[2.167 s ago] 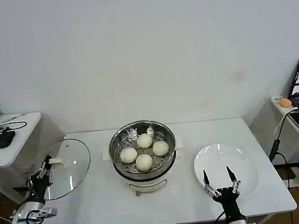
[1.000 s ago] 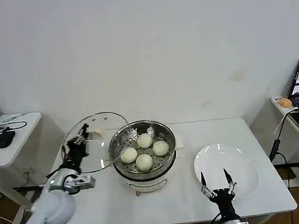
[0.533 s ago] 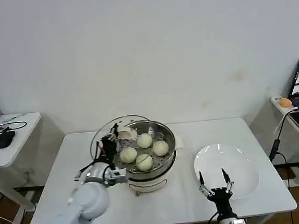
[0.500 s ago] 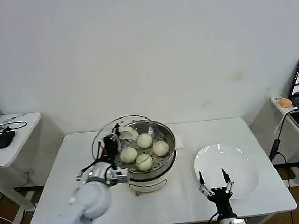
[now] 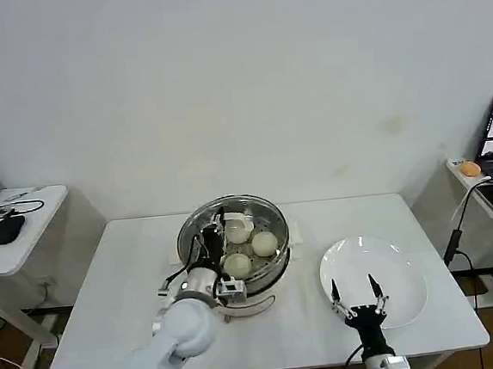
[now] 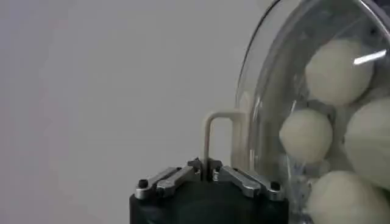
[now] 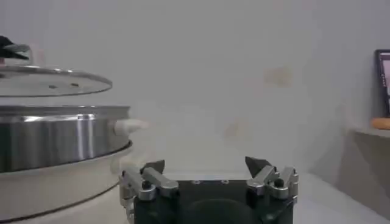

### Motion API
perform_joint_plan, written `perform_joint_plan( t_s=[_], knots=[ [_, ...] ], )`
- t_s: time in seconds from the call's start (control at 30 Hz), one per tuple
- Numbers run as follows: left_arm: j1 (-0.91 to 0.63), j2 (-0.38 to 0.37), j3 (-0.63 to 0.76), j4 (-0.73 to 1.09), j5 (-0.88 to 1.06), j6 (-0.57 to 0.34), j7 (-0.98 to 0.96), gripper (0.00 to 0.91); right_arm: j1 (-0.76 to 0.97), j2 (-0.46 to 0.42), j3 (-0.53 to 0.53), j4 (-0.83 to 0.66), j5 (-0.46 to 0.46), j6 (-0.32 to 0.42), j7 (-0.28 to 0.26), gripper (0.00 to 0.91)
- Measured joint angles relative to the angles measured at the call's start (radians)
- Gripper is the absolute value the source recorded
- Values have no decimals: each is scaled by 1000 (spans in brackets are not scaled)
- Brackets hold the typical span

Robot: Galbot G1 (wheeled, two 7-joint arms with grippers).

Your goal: Take steamed baozi put them in steamer then cover it.

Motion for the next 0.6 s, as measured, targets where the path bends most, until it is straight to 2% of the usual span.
perform_joint_plan(
  t_s=[0.6],
  knots=[
    [-11,-24,27,37,53,11,3,0,-11,-9,2,8,13,6,-1,907]
  ],
)
